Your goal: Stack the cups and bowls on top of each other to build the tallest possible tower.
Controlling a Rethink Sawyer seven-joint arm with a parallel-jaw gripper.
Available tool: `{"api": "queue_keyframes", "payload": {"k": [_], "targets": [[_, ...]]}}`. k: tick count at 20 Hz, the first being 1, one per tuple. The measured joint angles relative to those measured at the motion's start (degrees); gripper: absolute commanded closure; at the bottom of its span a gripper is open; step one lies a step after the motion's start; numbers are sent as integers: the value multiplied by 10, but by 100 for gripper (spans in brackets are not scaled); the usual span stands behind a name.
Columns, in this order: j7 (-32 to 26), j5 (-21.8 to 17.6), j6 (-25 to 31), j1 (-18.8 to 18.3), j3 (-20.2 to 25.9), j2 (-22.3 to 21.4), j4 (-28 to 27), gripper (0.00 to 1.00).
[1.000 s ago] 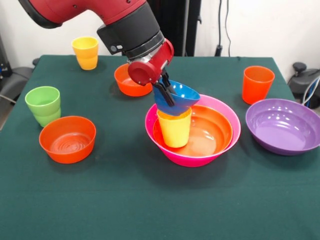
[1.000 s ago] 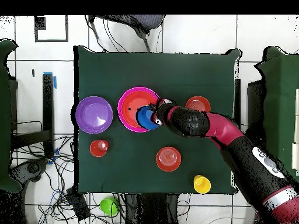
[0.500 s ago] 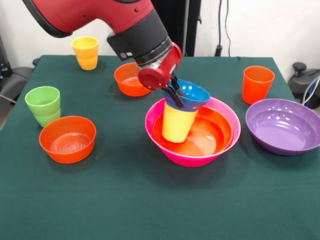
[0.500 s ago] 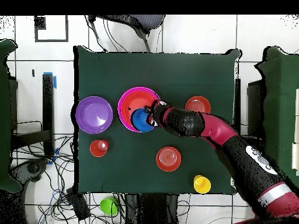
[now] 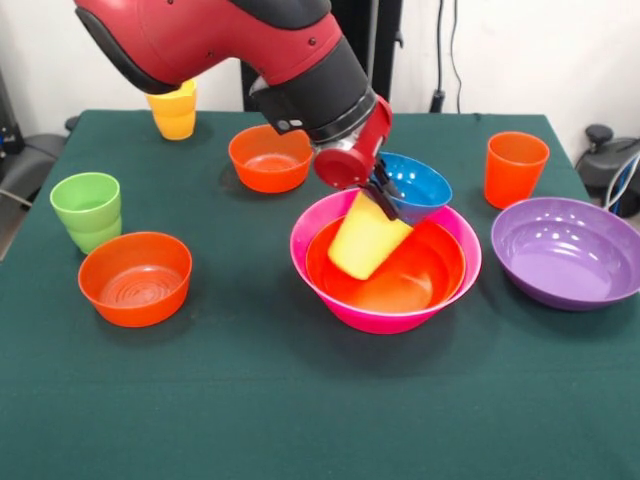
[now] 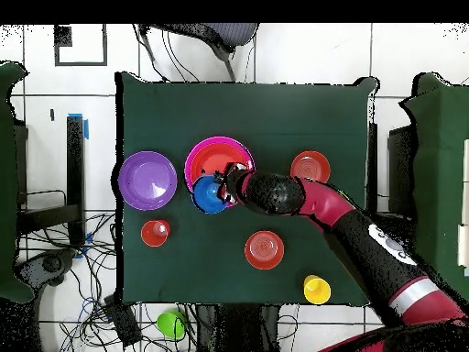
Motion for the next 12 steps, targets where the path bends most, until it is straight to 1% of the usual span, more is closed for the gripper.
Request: {"api": "queue_keyframes", "payload": {"k": [12], "targets": [[0, 0, -9, -7, 1, 2, 0, 100]]}}
